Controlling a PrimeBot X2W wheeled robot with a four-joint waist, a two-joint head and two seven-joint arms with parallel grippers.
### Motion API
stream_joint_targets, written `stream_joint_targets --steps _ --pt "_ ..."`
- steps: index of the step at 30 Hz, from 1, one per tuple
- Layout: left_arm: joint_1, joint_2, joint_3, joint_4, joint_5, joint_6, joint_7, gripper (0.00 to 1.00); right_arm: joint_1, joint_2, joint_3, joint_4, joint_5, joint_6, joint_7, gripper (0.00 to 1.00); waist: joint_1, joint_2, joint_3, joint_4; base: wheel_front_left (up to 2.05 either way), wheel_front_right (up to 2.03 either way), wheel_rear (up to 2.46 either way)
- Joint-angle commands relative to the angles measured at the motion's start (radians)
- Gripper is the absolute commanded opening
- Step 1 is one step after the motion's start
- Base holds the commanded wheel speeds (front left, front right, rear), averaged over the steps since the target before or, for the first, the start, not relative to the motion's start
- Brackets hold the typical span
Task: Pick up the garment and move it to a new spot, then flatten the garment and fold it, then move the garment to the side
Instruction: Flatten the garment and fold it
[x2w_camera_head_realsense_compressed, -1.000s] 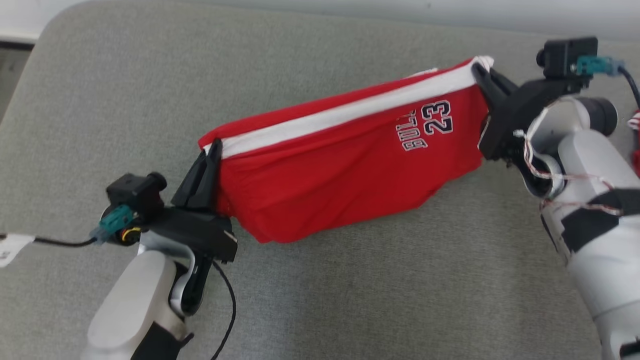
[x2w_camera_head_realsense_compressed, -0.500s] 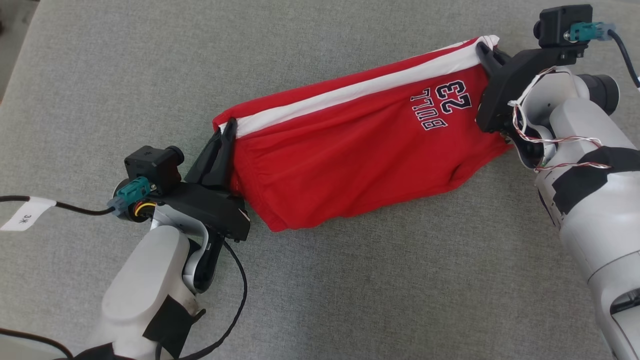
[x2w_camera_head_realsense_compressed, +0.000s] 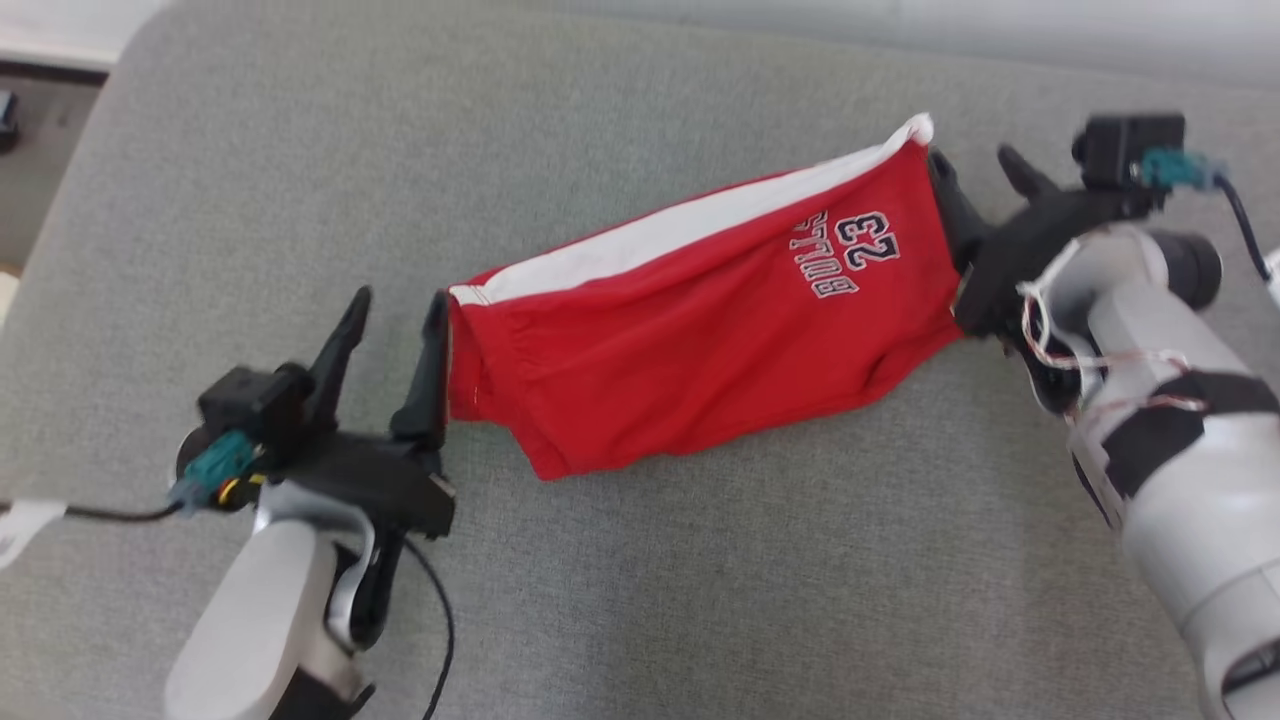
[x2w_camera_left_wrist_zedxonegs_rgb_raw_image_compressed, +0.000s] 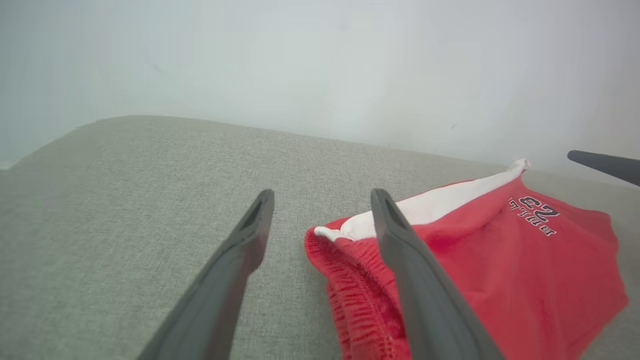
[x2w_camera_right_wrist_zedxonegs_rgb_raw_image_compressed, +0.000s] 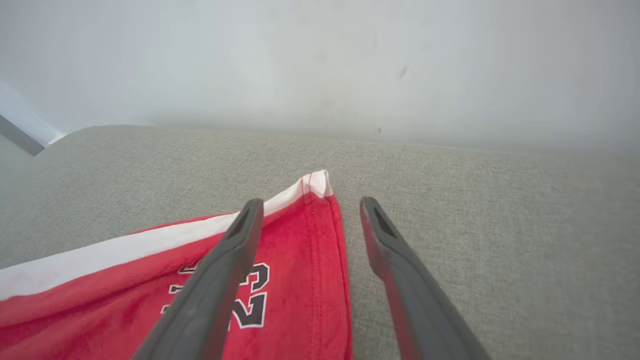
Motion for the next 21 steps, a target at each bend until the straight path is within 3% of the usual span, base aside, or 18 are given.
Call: stream_joint_targets --steps 1,8,14,21 --pt "0.037 0.009 0.021 -0.029 0.026 0.011 -0.004 1.0 0.032 -0.009 0.008 -0.006 0.013 -0.002 -0.015 1.0 0.0001 -0.0001 -0.051 -0.014 0.0 0.0 0.0" --pt "0.219 -0.004 0.132 -0.233 0.153 0.06 -0.004 1.0 0.168 -0.047 0.033 -0.023 0.086 -0.002 -0.067 1.0 0.0001 -0.0001 -0.101 -0.018 0.0 0.0 0.0" --pt "0.341 -0.025 0.183 -0.327 0.229 0.08 -0.004 1.0 0.234 -0.05 0.025 -0.011 0.144 -0.002 -0.093 1.0 0.0001 -0.0001 -0.126 0.0 0.0 0.0 0.0" --pt "0.394 -0.063 0.216 -0.369 0.254 0.063 -0.004 1.0 0.22 -0.054 0.015 0.04 0.174 -0.002 -0.098 1.0 0.0001 -0.0001 -0.117 0.053 0.0 0.0 0.0"
